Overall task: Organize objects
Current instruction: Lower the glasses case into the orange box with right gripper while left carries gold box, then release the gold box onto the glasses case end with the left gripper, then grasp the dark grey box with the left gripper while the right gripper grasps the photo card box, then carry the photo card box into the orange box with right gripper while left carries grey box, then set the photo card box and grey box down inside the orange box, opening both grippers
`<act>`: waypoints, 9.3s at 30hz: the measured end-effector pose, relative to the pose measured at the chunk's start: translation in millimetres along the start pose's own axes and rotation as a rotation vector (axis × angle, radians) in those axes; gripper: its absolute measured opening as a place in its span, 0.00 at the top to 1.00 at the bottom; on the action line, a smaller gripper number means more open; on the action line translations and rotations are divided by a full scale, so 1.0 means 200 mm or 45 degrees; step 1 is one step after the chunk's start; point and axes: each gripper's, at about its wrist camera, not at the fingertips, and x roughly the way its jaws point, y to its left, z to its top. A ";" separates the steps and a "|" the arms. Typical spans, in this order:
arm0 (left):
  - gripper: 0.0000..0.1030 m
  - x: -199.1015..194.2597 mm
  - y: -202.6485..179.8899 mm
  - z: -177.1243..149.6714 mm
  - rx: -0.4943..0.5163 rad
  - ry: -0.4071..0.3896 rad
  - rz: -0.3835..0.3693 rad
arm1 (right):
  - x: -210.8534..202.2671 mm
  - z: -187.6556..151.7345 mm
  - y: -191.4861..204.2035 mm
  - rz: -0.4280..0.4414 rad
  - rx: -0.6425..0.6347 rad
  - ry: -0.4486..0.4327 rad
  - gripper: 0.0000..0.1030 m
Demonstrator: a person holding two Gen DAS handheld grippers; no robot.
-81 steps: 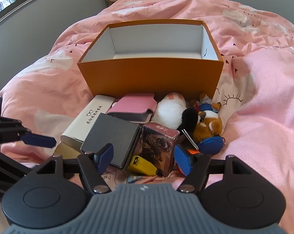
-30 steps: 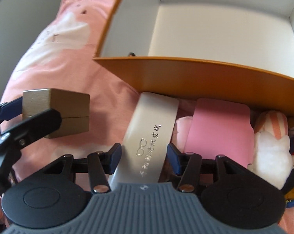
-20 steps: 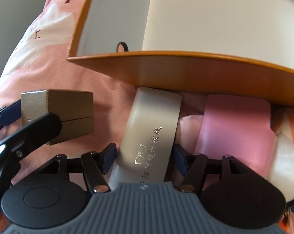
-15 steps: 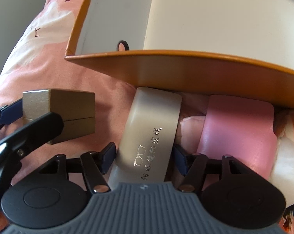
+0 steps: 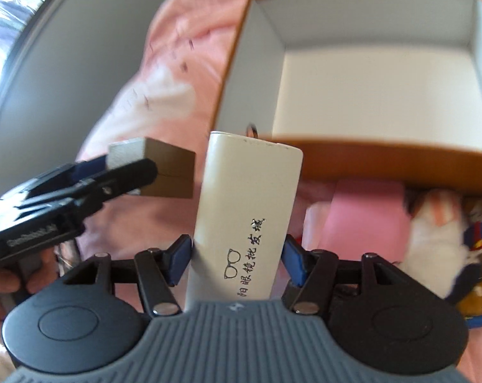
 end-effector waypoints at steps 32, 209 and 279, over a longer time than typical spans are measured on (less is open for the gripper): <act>0.26 0.49 -0.10 0.54 0.058 -0.098 -0.032 | 0.40 0.69 -0.37 -0.222 -0.045 0.047 0.39; 0.63 0.17 -0.21 -0.20 -0.157 0.241 -0.518 | -0.49 -0.36 -0.38 -0.190 -0.078 -0.428 0.76; 0.66 0.99 -0.24 0.28 -0.023 0.469 -0.143 | 0.00 0.72 -0.77 -0.313 0.023 0.039 0.75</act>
